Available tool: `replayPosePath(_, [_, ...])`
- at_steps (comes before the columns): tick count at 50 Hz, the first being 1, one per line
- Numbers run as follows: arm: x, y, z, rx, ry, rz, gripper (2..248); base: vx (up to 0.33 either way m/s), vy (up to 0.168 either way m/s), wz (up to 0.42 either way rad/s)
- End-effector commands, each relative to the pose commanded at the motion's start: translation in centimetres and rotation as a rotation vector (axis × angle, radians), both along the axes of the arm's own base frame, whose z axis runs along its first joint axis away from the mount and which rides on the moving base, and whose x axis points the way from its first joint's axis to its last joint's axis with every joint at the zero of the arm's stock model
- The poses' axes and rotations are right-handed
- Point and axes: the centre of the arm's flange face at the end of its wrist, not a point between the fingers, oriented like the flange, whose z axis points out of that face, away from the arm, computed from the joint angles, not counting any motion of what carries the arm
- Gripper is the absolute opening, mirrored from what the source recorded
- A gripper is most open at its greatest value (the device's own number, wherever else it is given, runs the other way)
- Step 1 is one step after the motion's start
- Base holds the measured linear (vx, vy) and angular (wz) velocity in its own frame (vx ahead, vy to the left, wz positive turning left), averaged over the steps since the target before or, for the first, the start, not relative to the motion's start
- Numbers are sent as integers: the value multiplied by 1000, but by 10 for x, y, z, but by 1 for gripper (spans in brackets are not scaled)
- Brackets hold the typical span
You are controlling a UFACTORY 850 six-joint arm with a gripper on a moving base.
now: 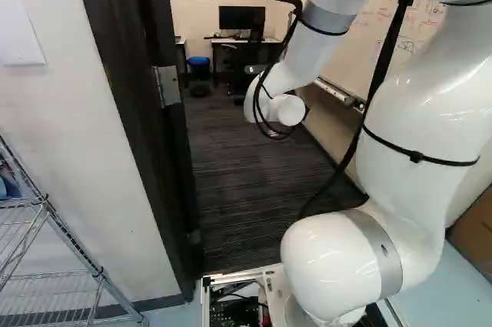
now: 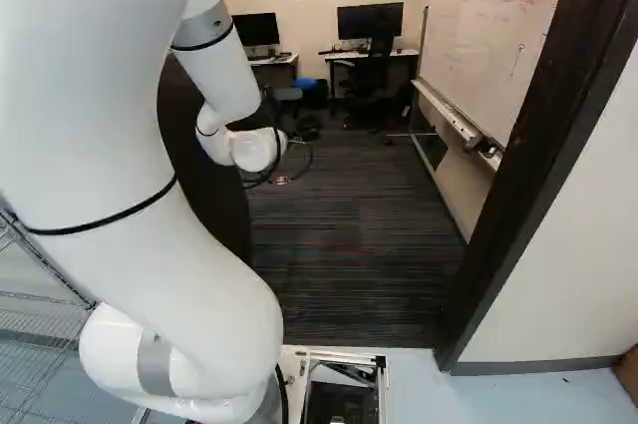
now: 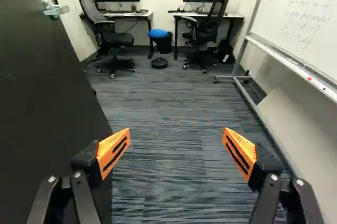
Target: Open the door and move inside
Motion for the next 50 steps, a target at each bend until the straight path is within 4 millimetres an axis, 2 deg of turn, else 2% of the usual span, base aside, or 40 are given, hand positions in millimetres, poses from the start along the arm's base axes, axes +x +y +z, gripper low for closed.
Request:
replayPosePath(12, [-6,-13,0,0,1,-29,247,0,0,0])
replayPosePath(31, [-13,-13,-1,0,1,-30,247,0,0,0])
replayPosePath(50, [-34,-15,-5,1,2,-35,247,0,0,0])
